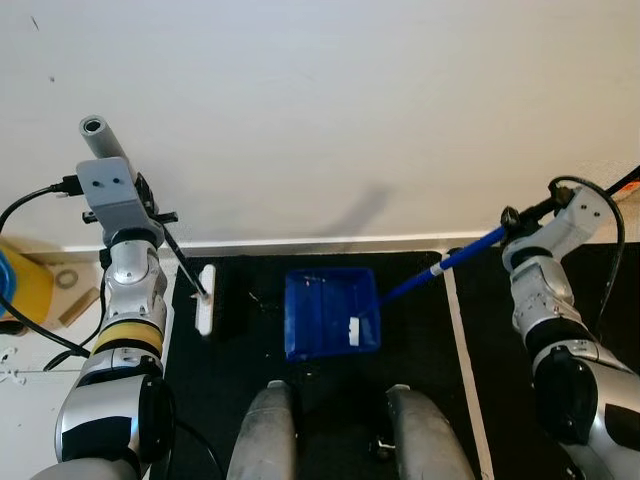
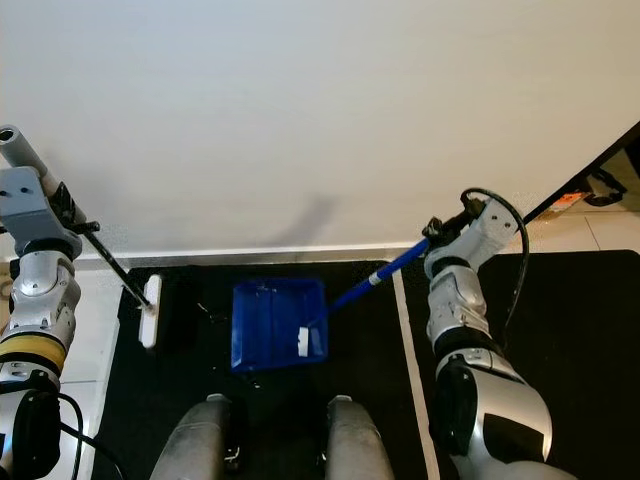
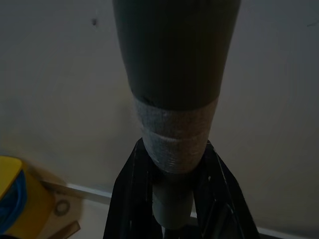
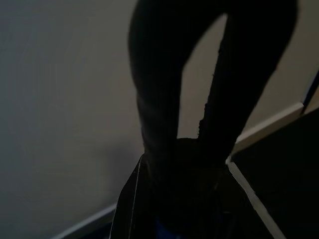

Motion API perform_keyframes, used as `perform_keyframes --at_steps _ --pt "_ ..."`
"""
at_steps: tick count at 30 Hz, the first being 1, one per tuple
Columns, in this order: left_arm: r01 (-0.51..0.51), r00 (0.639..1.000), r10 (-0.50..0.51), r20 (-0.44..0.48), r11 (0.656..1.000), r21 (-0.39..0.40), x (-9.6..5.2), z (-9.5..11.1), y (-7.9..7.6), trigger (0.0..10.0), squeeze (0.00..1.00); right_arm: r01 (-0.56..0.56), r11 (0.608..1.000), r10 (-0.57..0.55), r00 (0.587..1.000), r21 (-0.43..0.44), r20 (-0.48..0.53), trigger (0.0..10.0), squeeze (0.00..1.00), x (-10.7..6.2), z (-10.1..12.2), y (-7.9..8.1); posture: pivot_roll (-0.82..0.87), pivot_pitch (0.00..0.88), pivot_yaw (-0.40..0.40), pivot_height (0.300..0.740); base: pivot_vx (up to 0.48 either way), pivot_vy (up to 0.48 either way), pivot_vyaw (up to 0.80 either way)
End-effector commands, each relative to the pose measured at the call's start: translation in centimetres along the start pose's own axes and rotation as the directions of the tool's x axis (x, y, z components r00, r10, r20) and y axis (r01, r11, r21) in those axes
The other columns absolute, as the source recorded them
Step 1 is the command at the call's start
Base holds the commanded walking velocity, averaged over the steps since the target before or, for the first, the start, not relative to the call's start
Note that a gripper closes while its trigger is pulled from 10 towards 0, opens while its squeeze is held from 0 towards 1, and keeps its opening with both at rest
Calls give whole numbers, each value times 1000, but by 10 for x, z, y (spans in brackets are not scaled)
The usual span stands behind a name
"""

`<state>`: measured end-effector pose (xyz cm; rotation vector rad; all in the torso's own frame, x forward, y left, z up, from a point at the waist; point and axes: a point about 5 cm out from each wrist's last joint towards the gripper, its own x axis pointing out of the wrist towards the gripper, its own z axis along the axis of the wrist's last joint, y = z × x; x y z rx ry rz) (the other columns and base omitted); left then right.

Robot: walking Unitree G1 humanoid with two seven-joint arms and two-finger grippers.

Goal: Sweep floor

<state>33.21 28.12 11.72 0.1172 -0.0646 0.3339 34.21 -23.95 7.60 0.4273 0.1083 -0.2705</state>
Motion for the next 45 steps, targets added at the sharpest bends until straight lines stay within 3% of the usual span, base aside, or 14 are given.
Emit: perform_keyframes --at_steps 1,8,17,21,33,45 --pt "10 999 -10 35 1000 8 3 7 1 10000 0 7 1000 -8 1000 25 23 10000 0 1 3 0 62 208 -8 740 0 0 0" --pt "44 998 -44 40 999 9 6 9 -10 10000 0 -29 1000 30 999 -6 17 10000 0 6 11 9 45 264 -12 740 0 0 0" --pt "28 998 -28 48 1000 -3 8 12 -13 10000 0 -31 999 32 999 -40 7 10000 0 9 15 13 30 282 -22 740 0 0 0" --pt "21 999 -20 49 1000 -9 9 12 -15 10000 0 -28 997 29 999 -75 24 10000 0 14 27 14 5 326 -40 740 0 0 0" --pt "22 998 -22 65 1000 -8 5 9 -15 10000 0 -15 999 19 995 -46 99 10000 0 18 47 14 -3 320 -65 740 0 0 0" --pt "35 997 -35 73 999 -5 8 13 -17 10000 0 -27 999 29 998 -34 59 10000 0 19 33 34 -5 403 -71 740 0 0 0"
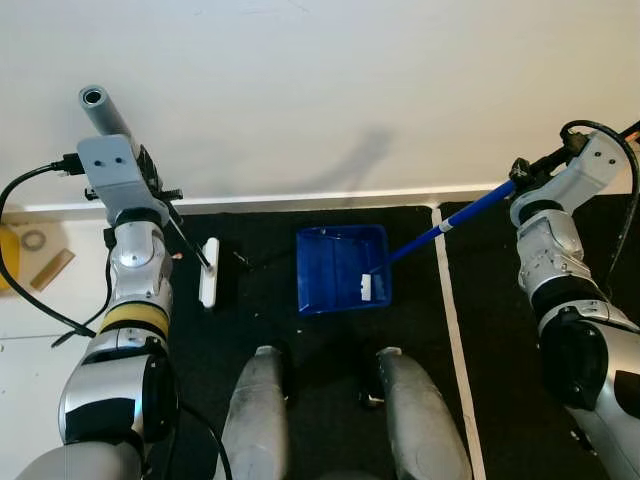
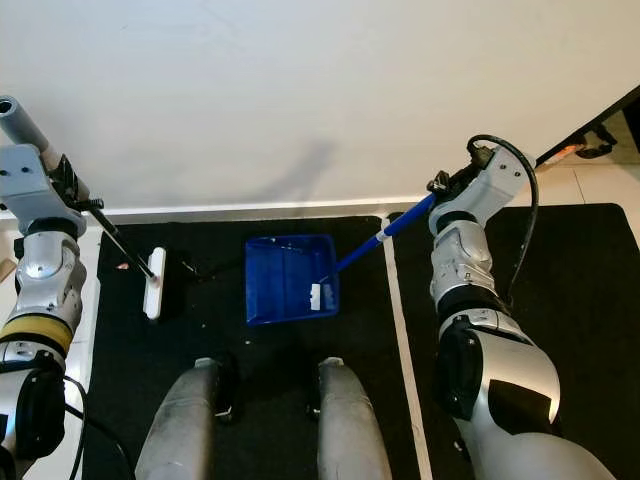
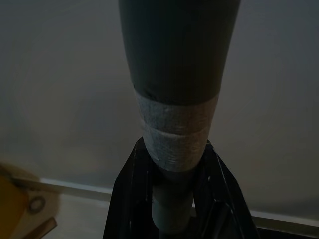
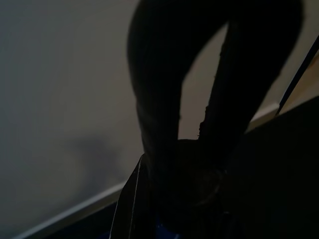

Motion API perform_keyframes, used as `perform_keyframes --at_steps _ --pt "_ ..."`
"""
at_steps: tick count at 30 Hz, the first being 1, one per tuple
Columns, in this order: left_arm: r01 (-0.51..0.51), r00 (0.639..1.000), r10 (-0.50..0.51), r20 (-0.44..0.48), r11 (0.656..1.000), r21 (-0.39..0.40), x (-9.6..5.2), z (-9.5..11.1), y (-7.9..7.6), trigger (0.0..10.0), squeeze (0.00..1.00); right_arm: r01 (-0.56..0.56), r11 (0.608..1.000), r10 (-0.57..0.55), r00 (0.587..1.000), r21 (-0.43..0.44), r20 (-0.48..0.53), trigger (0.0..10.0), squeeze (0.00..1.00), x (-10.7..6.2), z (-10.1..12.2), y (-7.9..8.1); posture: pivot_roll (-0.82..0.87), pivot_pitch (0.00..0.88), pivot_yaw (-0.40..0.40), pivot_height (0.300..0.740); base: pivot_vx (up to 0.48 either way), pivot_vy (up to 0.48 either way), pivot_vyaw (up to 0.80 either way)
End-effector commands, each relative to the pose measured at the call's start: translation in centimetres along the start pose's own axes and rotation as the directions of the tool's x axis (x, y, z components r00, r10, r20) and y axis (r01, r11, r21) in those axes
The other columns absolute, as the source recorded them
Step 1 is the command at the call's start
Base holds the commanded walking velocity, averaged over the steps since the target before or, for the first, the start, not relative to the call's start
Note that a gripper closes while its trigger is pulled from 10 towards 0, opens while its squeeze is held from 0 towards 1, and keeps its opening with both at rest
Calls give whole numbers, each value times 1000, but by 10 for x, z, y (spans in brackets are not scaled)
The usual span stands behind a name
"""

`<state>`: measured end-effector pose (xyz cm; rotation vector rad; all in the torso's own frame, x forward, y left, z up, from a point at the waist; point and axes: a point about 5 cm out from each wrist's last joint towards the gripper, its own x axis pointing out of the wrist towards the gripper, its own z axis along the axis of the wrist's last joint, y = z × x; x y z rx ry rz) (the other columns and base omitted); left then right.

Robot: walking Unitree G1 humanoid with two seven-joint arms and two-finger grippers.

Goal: Sweep floor

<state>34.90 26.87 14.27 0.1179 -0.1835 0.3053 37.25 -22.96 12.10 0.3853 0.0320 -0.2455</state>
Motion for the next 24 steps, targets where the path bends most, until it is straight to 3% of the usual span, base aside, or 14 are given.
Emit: perform_keyframes --at_steps 1,9,15,16,21,24 --pt "15 999 -14 -46 1000 12 -7 -12 -2 10000 0 11 1000 -11 1000 0 -15 10000 0 -1 -5 -1 -5 403 -71 740 0 0 0" --pt "70 997 -70 19 998 6 -1 1 -9 10000 0 8 999 -8 1000 -36 13 10000 0 0 -2 9 28 435 -50 740 0 0 0" --pt "77 995 -79 65 997 22 11 17 -12 10000 0 27 993 -26 1000 -112 13 10000 0 2 0 12 42 471 -40 740 0 0 0" --pt "94 992 -96 79 995 29 17 25 -15 10000 0 57 986 -52 998 -156 33 10000 0 2 3 14 31 481 -35 740 0 0 0" --pt "101 991 -103 81 994 34 20 28 -16 10000 0 87 981 -80 996 -173 48 10000 0 2 4 16 20 474 -37 740 0 0 0" --pt "105 991 -107 84 994 35 23 31 -16 10000 0 75 984 -67 996 -164 54 10000 0 3 3 27 16 479 -43 740 0 0 0"
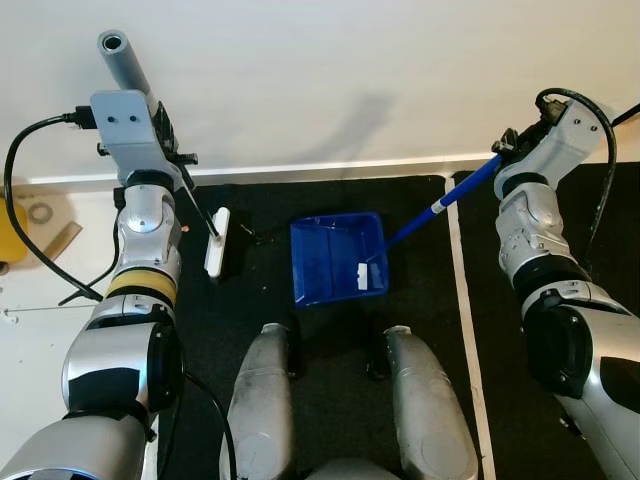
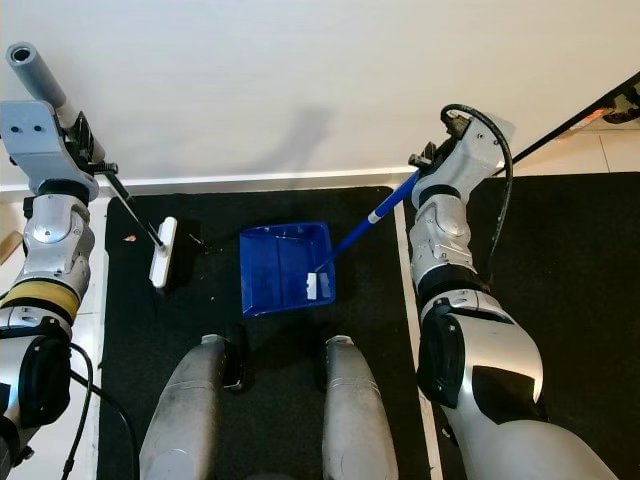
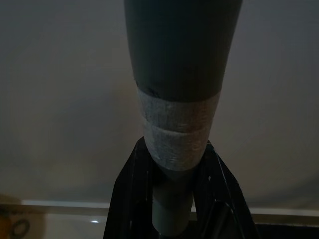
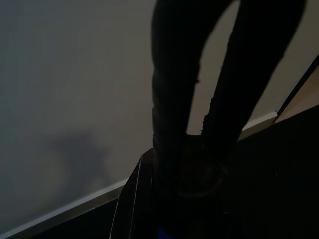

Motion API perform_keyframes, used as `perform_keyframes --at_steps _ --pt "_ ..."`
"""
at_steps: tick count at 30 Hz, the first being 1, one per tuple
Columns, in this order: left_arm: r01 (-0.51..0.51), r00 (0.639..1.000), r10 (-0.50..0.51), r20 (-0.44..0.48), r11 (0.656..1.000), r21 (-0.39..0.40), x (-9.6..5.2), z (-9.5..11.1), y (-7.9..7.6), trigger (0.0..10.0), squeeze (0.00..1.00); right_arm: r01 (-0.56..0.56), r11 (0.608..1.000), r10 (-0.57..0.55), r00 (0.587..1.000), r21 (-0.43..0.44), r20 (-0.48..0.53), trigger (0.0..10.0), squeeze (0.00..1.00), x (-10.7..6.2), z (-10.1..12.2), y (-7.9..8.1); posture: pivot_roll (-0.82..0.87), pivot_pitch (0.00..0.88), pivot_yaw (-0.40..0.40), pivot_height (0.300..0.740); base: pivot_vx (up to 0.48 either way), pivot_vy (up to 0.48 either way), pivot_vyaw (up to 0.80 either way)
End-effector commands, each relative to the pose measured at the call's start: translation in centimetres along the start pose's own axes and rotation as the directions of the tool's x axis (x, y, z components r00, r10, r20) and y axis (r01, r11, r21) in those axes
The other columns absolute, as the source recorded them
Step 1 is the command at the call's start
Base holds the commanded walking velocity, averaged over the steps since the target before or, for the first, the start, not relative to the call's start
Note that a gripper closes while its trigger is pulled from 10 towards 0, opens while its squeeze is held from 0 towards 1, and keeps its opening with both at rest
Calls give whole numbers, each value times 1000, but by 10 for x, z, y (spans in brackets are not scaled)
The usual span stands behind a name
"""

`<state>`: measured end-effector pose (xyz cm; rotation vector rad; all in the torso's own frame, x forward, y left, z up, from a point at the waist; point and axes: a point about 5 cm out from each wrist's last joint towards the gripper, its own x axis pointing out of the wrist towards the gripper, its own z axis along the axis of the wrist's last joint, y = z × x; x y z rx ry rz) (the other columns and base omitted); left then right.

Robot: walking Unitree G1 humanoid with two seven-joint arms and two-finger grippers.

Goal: Sweep floor

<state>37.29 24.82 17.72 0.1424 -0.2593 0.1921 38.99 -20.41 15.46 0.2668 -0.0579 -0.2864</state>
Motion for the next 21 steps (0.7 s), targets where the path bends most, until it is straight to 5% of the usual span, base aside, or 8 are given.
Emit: perform_keyframes --at_steps 1,6,8,10,12,15,21 --pt "-2 1000 2 1 1000 28 -1 0 9 10000 0 11 997 -16 998 -72 -59 10000 0 -8 -20 1 4 472 -45 740 0 0 0" --pt "-11 1000 11 -7 1000 26 -2 -3 11 10000 0 -65 994 58 996 -93 -69 10000 0 -16 -30 32 -10 460 -58 740 0 0 0" --pt "-11 1000 11 -7 1000 26 -2 -3 11 10000 0 -65 994 58 996 -93 -69 10000 0 -16 -30 32 -10 460 -58 740 0 0 0" --pt "-13 1000 13 -14 1000 25 -3 -5 12 10000 0 -142 983 133 988 -117 -83 10000 0 -29 -45 59 -15 445 -60 740 0 0 0" --pt "-13 1000 13 -14 1000 25 -3 -5 12 10000 0 -142 983 133 988 -117 -83 10000 0 -29 -45 59 -15 445 -60 740 0 0 0" --pt "-15 1000 15 -21 1000 23 -3 -6 12 10000 0 -170 976 161 984 -136 -73 10000 0 -50 -60 91 -25 454 -72 740 0 0 0" --pt "-23 1000 23 -12 1000 18 -3 -5 13 10000 0 -90 988 88 996 -122 -20 10000 0 -53 -56 93 -17 457 -74 740 0 0 0"
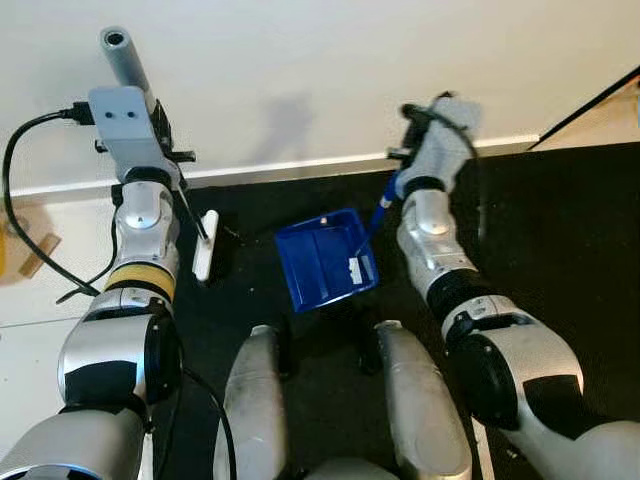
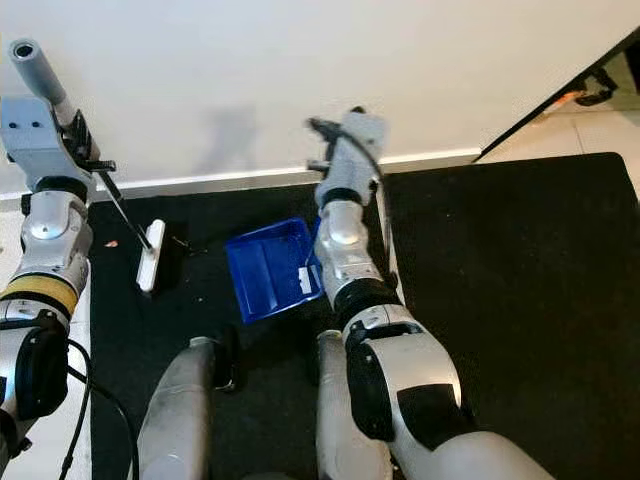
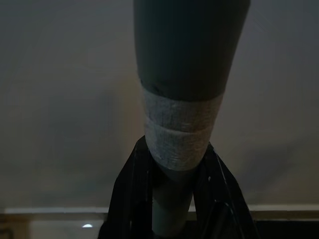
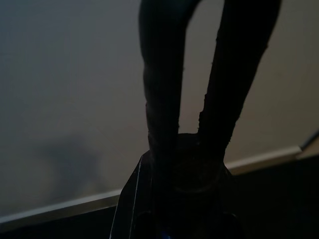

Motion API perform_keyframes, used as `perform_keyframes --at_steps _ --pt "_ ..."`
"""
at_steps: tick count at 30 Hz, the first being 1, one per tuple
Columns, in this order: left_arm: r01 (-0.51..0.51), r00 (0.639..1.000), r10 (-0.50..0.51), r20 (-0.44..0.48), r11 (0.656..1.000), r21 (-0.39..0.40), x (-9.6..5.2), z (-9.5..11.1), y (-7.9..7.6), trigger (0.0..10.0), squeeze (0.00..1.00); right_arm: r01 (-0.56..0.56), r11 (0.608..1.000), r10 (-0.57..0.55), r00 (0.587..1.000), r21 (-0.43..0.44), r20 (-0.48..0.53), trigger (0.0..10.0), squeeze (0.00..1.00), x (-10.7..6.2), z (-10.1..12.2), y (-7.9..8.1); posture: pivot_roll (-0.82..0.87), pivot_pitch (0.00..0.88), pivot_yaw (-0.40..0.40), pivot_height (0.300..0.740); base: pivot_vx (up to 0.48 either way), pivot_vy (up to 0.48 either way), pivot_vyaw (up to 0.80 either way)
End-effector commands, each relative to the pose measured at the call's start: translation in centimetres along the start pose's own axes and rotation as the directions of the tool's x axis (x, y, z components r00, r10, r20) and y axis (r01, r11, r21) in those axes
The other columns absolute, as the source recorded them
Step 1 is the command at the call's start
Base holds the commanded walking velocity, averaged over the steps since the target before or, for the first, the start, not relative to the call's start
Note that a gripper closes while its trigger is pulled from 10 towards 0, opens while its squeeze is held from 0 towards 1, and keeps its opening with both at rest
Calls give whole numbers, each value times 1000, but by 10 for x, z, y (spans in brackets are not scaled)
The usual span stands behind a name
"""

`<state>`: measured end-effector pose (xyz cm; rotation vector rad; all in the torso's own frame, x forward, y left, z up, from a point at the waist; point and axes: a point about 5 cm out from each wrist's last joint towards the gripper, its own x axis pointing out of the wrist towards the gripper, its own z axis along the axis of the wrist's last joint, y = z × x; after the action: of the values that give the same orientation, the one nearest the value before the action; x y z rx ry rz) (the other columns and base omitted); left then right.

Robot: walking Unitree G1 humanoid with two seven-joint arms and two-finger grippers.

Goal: Sweep floor

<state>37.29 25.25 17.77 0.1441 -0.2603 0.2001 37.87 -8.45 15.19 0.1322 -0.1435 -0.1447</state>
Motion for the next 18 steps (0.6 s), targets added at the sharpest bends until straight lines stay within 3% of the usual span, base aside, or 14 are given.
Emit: perform_keyframes --at_steps 1,6,8,12,18 --pt "-17 1000 17 -10 1000 14 -3 -4 10 10000 0 91 996 -90 992 6 -83 10000 0 -8 -20 -14 -17 460 -74 740 0 0 0" --pt "-20 1000 20 -8 1000 13 -2 -3 11 10000 0 115 993 -114 991 17 -66 10000 0 -3 -14 -19 -16 463 -72 740 0 0 0" --pt "-25 1000 25 -5 1000 7 -2 -2 12 10000 0 160 986 -159 987 38 -28 10000 0 10 3 -29 -18 473 -70 740 0 0 0" --pt "-25 1000 25 -4 1000 4 -3 -3 12 10000 0 178 983 -178 984 43 5 10000 0 18 15 -33 -12 479 -64 740 0 0 0" --pt "-16 1000 16 -5 1000 9 -3 -3 12 10000 0 140 990 -142 985 32 98 10000 0 27 39 -20 -16 487 -58 740 0 0 0"
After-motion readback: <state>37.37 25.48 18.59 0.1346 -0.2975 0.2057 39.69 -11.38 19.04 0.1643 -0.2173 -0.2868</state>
